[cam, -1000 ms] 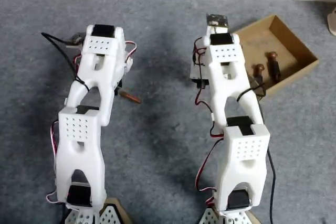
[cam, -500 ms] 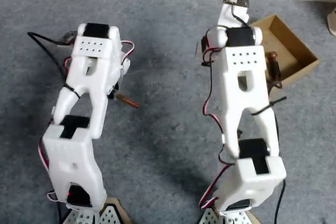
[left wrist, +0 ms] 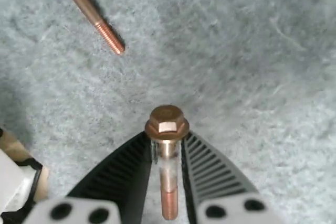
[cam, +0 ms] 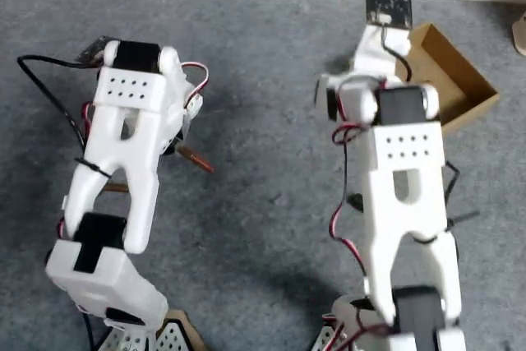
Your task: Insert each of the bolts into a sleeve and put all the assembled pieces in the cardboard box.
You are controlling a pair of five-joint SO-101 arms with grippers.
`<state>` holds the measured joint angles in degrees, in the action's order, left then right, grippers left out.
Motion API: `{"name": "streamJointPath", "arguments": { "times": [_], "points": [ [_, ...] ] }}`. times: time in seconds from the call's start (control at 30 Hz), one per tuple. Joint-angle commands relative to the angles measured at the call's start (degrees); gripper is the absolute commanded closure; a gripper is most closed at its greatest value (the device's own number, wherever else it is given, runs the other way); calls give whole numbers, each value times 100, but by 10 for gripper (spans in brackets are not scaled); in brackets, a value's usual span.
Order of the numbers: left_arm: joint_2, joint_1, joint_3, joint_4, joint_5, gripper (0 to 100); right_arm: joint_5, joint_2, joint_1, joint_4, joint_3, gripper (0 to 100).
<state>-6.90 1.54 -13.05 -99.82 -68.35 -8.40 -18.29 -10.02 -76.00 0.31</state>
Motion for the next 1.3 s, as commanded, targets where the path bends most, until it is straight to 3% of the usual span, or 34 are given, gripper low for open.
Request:
{"name": "streamJointPath", "arguments": {
  "times": [0.0,0.47,0.67,0.77,0.97,1.1,1.27],
  "points": [
    [585,110,4,-53,88,994,246,-1024,57,655,769,995],
    [1086,919,22,-26,1029,994,273,-3354,48,2835,4207,995],
    [1077,875,4,53,1266,994,246,-4136,-163,4154,5701,995],
    [1068,936,40,457,1327,994,237,-4593,-382,4901,6492,995],
    [1068,1112,66,1160,2163,994,246,-5156,-629,5859,7503,995],
    [1068,1130,426,1477,2136,994,246,-5279,-637,6290,7837,995],
    [1068,1297,1429,2602,2171,993,255,-5279,-620,7143,8453,995]
  ]
}}
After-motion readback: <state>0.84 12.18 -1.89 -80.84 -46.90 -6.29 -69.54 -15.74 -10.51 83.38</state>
